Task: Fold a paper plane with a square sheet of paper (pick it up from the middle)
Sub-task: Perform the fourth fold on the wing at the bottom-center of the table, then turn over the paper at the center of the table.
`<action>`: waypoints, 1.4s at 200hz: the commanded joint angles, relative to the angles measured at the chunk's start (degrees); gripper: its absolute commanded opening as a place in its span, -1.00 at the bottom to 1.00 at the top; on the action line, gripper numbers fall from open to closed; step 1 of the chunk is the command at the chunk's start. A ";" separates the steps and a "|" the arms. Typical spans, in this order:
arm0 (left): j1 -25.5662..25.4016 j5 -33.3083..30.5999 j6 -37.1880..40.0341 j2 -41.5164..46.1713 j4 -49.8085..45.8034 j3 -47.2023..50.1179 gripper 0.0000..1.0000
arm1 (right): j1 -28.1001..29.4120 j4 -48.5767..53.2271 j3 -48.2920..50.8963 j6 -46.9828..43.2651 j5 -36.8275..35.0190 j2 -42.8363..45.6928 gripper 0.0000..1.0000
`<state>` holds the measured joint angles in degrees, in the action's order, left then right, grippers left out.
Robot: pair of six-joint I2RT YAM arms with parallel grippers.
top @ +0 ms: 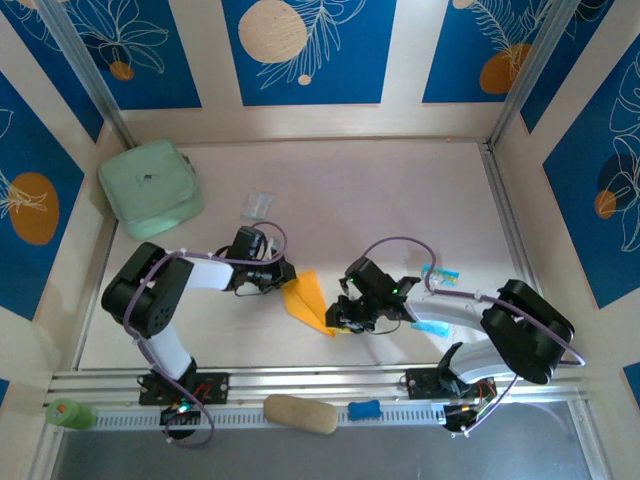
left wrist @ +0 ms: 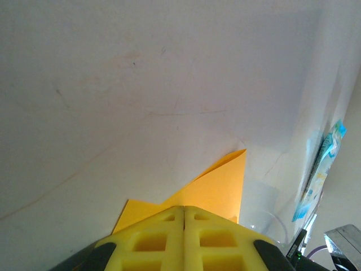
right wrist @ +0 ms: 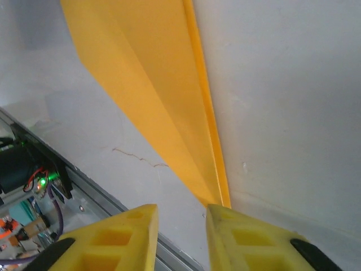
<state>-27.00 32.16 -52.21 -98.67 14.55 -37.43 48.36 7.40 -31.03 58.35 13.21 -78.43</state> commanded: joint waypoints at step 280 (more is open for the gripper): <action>1.08 -0.37 -0.78 -4.39 0.21 1.25 -1.00 | -1.31 -6.49 -1.29 3.71 2.01 -5.77 -0.45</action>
<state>-26.37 33.67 -52.66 -99.96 17.02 -37.36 47.75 0.64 -32.23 62.19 14.96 -84.09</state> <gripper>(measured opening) 0.041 0.276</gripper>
